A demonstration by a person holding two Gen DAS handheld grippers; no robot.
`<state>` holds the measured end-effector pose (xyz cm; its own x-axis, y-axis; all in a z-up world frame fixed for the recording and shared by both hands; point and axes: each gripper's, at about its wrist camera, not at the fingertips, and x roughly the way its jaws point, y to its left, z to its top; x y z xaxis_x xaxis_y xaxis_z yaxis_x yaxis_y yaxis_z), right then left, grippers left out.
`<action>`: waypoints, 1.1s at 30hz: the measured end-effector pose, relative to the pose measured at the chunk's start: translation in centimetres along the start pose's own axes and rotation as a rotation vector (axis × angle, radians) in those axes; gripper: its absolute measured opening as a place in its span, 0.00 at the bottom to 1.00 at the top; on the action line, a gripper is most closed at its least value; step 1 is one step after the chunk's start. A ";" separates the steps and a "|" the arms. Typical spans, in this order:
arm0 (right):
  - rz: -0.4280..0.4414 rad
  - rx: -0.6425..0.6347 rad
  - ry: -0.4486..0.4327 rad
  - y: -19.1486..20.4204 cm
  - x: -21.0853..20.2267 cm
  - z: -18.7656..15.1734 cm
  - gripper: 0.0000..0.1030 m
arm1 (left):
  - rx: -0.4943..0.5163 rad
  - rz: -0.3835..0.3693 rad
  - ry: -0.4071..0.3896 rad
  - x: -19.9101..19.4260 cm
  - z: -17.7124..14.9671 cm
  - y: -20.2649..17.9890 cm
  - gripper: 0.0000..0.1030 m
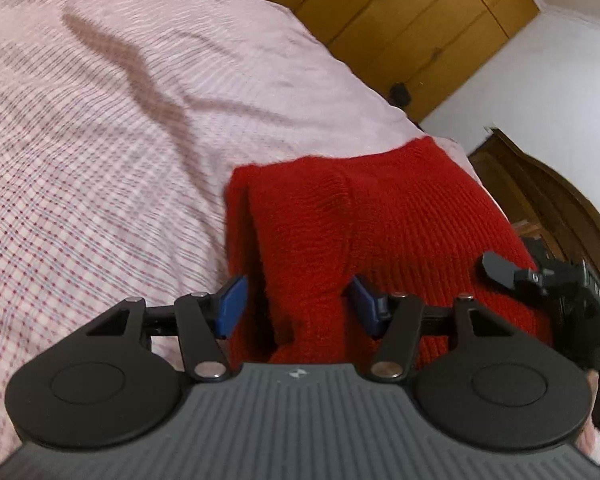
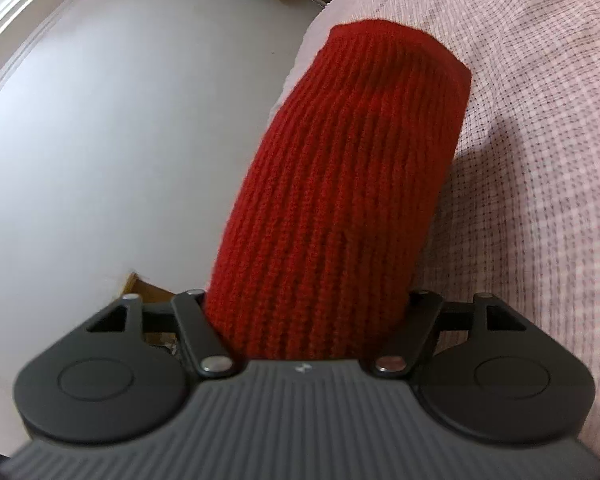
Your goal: Fold small clothes
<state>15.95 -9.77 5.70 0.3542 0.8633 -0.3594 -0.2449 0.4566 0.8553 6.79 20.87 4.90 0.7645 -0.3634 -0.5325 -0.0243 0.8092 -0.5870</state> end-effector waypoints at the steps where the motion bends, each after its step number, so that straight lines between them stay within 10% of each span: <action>1: 0.004 0.010 -0.002 -0.1 -1.2 -0.2 0.70 | 0.020 -0.002 0.001 -0.4 -0.3 -0.9 0.61; 11: -0.057 0.088 -0.033 -3.4 -11.2 -4.9 0.70 | 0.198 -0.041 0.111 -1.8 -7.0 -9.7 0.61; 21: -0.266 0.060 -0.126 -7.6 -13.0 -9.5 0.79 | 0.272 0.052 0.174 0.7 -11.2 -11.5 0.62; 28: -0.369 -0.057 -0.166 -5.3 -16.1 -11.7 0.79 | 0.339 0.097 0.166 0.3 -11.4 -12.7 0.62; 33: -0.569 -0.426 -0.215 -1.0 -16.7 -13.4 0.77 | 0.363 0.137 0.170 0.3 -11.3 -13.2 0.62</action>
<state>-1.84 -21.75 5.83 0.6889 0.4276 -0.5853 -0.2841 0.9022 0.3247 0.04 4.84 5.57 0.6521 -0.2875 -0.7015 0.1335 0.9544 -0.2671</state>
